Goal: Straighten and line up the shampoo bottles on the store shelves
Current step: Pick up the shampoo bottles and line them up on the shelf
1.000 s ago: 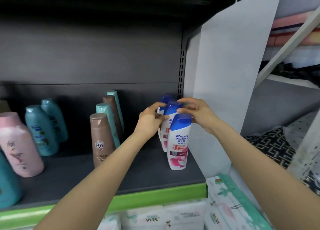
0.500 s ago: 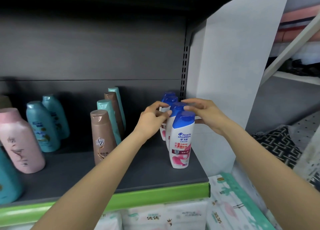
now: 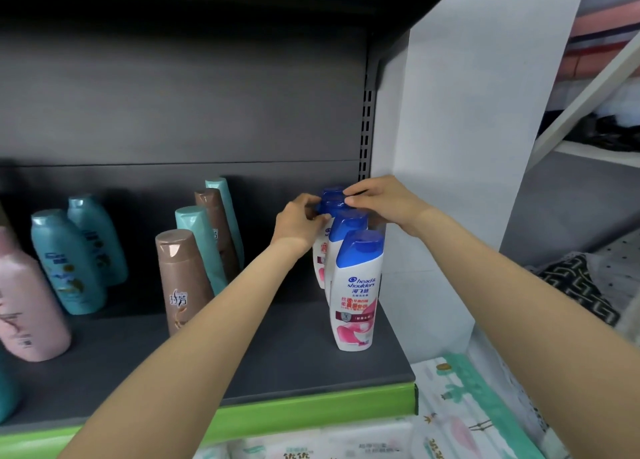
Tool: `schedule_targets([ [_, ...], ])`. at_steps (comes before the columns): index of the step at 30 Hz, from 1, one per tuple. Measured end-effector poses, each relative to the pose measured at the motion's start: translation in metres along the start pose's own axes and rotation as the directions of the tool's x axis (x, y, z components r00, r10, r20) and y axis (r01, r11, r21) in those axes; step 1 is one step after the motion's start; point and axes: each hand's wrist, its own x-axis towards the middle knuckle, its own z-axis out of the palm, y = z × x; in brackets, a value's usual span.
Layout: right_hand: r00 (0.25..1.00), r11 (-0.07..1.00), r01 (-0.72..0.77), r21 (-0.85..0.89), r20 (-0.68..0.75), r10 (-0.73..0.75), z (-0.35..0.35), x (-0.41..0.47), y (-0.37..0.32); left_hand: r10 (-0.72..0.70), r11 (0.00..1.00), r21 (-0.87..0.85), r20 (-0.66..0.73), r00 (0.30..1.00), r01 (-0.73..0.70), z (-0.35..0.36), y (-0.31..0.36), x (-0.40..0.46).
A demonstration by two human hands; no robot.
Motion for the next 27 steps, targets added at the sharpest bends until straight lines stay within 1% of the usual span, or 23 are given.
schedule_targets([
  [2,0.999,1.0,-0.005,-0.015,0.041,0.005,0.002,0.004,0.0,-0.015,1.0,0.021,0.004,1.0,0.015,0.002,-0.002,0.0],
  [7,0.999,1.0,0.008,-0.012,0.037,-0.007,0.004,0.008,0.0,-0.014,0.999,0.051,0.021,1.0,0.013,0.005,-0.004,0.003],
  [14,0.997,0.998,0.068,0.006,0.044,-0.068,0.005,0.001,-0.009,0.025,0.999,0.029,-0.041,0.999,-0.024,0.001,-0.002,-0.001],
  [19,0.99,0.99,0.138,0.01,0.03,-0.138,0.003,-0.006,-0.037,0.107,0.994,0.018,-0.142,0.984,-0.106,-0.018,0.013,-0.007],
  [22,0.984,0.984,0.177,0.006,0.001,-0.177,0.006,-0.014,-0.057,0.148,0.987,-0.027,-0.189,0.971,-0.155,-0.035,0.02,-0.013],
  [25,0.982,0.981,0.189,0.044,-0.036,-0.187,0.011,-0.024,-0.077,0.182,0.971,-0.111,-0.213,0.96,-0.209,-0.053,0.024,-0.02],
  [27,0.979,0.977,0.197,0.077,-0.063,-0.193,0.016,-0.032,-0.086,0.217,0.963,-0.113,-0.217,0.952,-0.245,-0.064,0.027,-0.028],
])
